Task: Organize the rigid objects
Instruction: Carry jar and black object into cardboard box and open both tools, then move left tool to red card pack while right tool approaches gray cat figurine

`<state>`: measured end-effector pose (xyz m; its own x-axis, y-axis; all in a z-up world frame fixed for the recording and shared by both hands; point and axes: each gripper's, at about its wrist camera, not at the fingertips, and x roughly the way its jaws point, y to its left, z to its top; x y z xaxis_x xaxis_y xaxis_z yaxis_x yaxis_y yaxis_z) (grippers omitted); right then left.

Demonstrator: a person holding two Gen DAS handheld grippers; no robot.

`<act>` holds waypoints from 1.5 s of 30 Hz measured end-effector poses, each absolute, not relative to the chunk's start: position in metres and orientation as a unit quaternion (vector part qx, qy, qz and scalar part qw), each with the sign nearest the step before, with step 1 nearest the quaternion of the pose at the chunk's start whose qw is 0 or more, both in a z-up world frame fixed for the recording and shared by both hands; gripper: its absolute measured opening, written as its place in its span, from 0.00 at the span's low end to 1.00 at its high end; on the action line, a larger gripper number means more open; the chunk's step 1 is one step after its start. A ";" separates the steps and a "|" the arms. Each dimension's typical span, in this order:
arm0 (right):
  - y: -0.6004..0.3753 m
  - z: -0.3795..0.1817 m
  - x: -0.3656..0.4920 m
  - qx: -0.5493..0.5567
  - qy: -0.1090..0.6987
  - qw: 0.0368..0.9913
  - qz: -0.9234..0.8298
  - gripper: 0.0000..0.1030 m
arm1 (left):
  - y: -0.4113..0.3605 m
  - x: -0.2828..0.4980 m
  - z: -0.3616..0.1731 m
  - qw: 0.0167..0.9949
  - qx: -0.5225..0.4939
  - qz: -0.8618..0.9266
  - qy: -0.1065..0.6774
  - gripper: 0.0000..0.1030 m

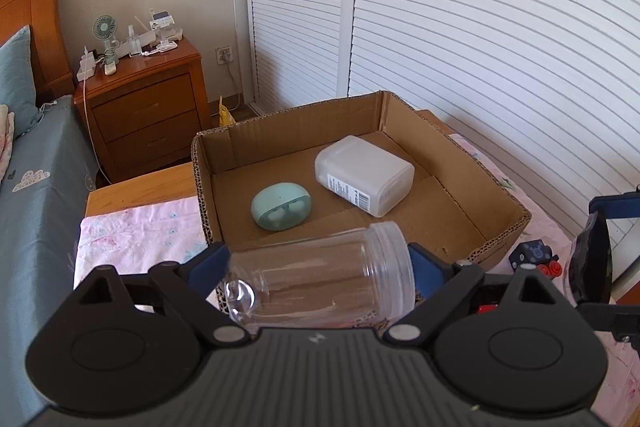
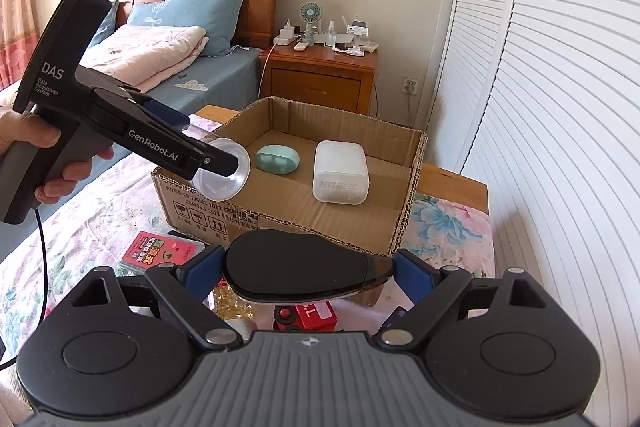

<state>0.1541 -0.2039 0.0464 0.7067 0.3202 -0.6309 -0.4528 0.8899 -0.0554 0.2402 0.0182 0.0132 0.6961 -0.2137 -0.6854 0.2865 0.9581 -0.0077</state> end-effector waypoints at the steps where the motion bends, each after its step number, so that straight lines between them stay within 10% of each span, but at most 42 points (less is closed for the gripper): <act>1: -0.203 0.047 0.156 -0.102 0.320 0.918 0.210 0.90 | 0.020 0.236 0.014 0.920 0.051 -0.136 0.364 0.91; 45: -0.170 0.042 0.216 -0.047 0.365 0.925 0.094 1.00 | 0.077 0.121 -0.007 0.924 -0.026 -0.070 0.375 0.98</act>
<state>0.2158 -0.1700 0.0420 0.7164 0.1397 -0.6836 -0.2082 0.9779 -0.0184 0.1211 0.0765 -0.0068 0.7090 -0.1491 -0.6892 0.1102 0.9888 -0.1006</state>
